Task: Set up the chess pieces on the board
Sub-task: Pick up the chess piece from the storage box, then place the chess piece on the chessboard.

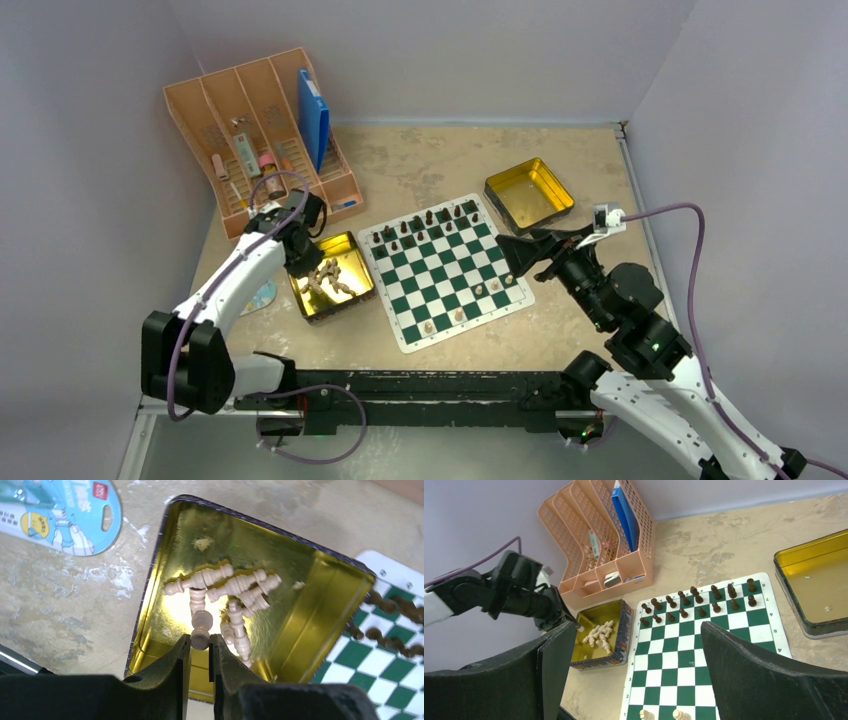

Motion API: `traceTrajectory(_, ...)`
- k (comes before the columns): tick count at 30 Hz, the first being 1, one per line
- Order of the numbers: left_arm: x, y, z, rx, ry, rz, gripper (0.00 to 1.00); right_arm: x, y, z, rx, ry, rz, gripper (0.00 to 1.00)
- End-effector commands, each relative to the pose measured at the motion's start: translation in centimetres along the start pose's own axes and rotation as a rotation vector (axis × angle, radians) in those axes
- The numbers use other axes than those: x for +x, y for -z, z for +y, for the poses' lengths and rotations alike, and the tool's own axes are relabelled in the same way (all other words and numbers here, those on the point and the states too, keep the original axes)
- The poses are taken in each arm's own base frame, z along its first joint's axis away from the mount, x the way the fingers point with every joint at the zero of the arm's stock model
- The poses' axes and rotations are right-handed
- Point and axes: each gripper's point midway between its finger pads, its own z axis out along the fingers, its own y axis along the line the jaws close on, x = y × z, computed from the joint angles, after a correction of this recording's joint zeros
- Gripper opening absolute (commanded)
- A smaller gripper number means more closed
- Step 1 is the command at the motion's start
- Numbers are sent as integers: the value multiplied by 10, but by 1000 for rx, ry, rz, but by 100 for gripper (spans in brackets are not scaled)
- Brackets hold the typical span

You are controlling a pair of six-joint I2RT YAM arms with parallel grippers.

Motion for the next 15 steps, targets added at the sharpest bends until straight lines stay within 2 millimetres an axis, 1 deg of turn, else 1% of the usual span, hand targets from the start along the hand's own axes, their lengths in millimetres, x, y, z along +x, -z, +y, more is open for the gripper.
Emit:
traceTrajectory(1, -12, 26, -25, 192, -196, -23, 1, -14, -4, -2, 33, 10, -46, 97)
traceTrajectory(4, -8, 37, -40, 307, -295, -26, 1, -20, -2, 0, 26, 6, -66, 97)
traceTrajectory(8, 2, 60, -64, 470, -442, -52, 0, -27, 0, 4, 21, 18, -74, 97)
traceTrajectory(11, 14, 76, -77, 525, -520, -74, 0, -31, 1, 1, 42, 21, -79, 97)
traceTrajectory(15, 35, 89, -92, 585, -602, -39, 0, -33, 5, 0, 52, 21, -74, 97)
